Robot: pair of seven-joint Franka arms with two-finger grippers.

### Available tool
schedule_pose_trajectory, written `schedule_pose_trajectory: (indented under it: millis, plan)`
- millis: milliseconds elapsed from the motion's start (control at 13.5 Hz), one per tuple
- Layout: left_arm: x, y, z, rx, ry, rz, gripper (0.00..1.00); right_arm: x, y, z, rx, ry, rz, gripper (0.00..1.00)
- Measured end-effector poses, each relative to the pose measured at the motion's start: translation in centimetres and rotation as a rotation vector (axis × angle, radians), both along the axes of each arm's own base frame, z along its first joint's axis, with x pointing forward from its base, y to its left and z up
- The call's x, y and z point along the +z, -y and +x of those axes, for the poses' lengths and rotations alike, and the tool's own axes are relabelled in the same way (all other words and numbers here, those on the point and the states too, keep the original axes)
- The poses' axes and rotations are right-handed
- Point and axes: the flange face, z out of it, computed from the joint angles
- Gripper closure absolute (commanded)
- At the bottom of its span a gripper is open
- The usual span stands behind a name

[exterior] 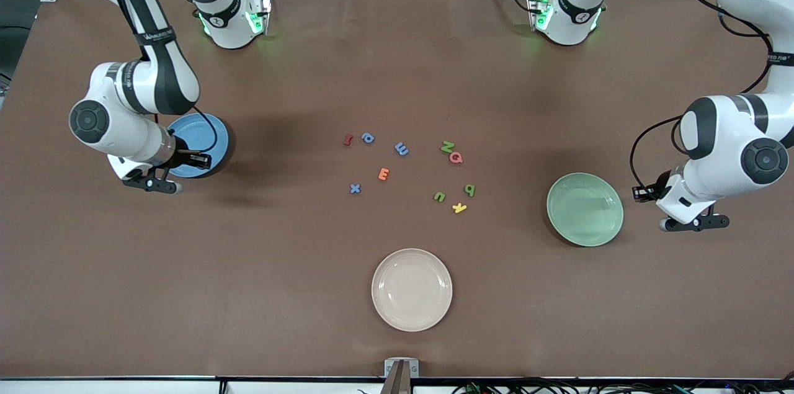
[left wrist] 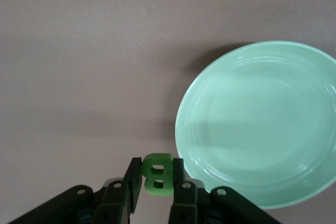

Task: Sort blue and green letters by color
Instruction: 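Open both grippers to drop the letters onto their plates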

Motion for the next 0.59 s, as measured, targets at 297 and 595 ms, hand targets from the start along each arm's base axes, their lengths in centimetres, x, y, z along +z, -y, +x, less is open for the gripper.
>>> schedule_pose_trajectory:
  millis: [297, 595]
  plan:
    - [-1.5, 2.3, 0.3, -0.036, 0.0, -0.014, 0.99, -2.8, 2.8, -2.6, 0.018, 0.002, 0.005, 1.0]
    - [-3.3, 5.4, 0.5, -0.07, 0.012, -0.036, 0.55, -4.9, 2.2, -4.8, 0.028, -0.029, 0.007, 0.95]
